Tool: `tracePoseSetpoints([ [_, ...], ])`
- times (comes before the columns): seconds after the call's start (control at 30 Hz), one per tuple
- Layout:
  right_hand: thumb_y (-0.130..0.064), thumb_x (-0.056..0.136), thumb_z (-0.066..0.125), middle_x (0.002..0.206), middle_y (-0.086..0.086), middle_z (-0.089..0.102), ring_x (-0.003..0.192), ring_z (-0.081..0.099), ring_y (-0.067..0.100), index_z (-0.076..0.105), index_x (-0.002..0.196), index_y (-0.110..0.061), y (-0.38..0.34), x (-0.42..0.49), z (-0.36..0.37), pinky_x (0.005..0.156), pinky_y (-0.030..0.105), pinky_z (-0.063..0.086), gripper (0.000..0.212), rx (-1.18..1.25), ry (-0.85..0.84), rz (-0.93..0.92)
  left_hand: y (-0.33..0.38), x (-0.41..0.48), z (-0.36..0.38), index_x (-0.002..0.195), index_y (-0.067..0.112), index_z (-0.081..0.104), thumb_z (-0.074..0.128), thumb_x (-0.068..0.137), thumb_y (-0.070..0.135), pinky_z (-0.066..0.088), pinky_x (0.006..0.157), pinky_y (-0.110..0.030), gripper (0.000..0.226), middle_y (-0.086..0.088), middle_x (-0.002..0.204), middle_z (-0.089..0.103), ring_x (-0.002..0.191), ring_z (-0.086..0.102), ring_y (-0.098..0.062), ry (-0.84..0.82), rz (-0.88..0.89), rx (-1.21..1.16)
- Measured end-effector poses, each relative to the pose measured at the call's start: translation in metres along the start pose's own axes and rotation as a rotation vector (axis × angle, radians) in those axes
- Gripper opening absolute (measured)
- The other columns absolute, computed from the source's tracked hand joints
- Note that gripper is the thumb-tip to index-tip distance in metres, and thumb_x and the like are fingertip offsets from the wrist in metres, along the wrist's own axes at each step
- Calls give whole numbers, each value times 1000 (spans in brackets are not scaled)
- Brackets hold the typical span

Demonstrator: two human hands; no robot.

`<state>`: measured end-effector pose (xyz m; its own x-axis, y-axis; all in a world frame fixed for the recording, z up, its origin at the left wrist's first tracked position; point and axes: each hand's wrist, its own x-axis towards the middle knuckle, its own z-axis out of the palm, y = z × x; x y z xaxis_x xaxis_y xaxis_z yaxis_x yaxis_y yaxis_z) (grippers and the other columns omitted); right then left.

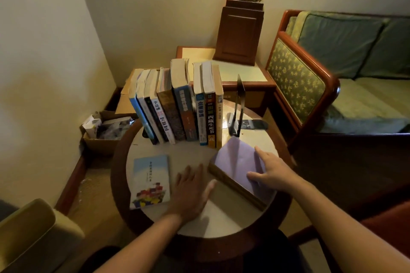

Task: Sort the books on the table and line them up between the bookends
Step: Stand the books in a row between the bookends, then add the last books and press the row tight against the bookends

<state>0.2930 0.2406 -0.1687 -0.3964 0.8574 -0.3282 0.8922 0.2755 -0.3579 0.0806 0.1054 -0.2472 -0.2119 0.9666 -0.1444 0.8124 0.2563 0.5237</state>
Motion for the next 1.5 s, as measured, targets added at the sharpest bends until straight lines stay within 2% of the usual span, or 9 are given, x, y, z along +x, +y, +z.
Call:
tracePoseSetpoints([
  [0.1, -59, 85, 67, 157, 0, 34, 138, 40, 26, 12, 159, -29, 4, 2, 7, 111, 51, 40, 97, -13, 21, 0, 23, 14, 15, 156, 31, 22, 39, 91, 76, 21, 123, -45, 81, 12, 159, 31, 146, 27, -10, 52, -83, -369],
  [0.2, -61, 85, 65, 155, -1, 37, 134, 43, 25, 13, 159, -31, 6, 5, 10, 107, 48, 44, 95, -22, 52, -6, 41, 24, 14, 118, 45, 55, 59, 86, 68, 50, 97, -34, 40, 15, 121, 63, 115, 60, -5, 111, -104, -660],
  [0.37, -61, 87, 63, 149, -2, 44, 128, 49, 24, 15, 158, -33, 11, 10, 15, 102, 43, 49, 90, -35, 78, 9, 52, 43, -2, 122, 21, 67, 71, 89, 42, 55, 95, -37, 39, -3, 116, 72, 107, 69, -19, -85, -304, -991],
  [0.47, -61, 87, 63, 148, -1, 44, 127, 49, 26, 14, 158, -34, 14, 12, 17, 103, 43, 47, 90, -27, 81, 15, 62, 44, -5, 112, 13, 70, 66, 94, 27, 57, 66, -25, 23, -11, 105, 75, 86, 73, -17, -88, -401, -1142],
  [0.53, -61, 87, 62, 150, -1, 42, 130, 47, 27, 14, 158, -34, 15, 13, 20, 106, 45, 43, 89, -20, 84, 13, 69, 41, -3, 117, 11, 68, 65, 96, 26, 53, 63, -24, 26, -11, 103, 73, 88, 70, -18, -74, -435, -1104],
  [0.73, -59, 88, 63, 153, 0, 39, 134, 42, 29, 12, 158, -36, 19, 13, 22, 112, 51, 35, 89, 12, 104, 22, 79, 40, 11, 139, 31, 49, 66, 95, 14, 48, 101, -38, 50, 13, 132, 50, 123, 48, -9, 167, -178, -864],
  [1.2, -55, 87, 67, 153, 2, 39, 133, 44, 27, 4, 159, -37, 32, 2, 19, 105, 44, 47, 97, 138, 171, -38, 87, 48, -25, 105, 24, 73, 64, 92, 0, 51, 81, -28, 29, -7, 108, 66, 98, 64, -20, -5, -315, -1122],
  [1.37, -39, 87, 74, 149, 7, 41, 130, 46, 24, 5, 158, -42, 41, -10, 6, 102, 43, 49, 99, 387, 230, -128, 109, 38, -57, 107, 18, 76, 68, 87, -7, 52, 69, -17, 33, -5, 110, 67, 86, 64, -11, -52, -137, -1083],
  [1.5, -33, 95, 67, 165, 4, 20, 145, 32, 29, 2, 157, -47, 34, -21, -12, 115, 46, 33, 90, 785, 152, -153, 123, 29, -76, 107, 26, 78, 70, 88, -4, 48, 83, -8, 36, 10, 122, 68, 114, 58, 3, -61, 94, -914],
])
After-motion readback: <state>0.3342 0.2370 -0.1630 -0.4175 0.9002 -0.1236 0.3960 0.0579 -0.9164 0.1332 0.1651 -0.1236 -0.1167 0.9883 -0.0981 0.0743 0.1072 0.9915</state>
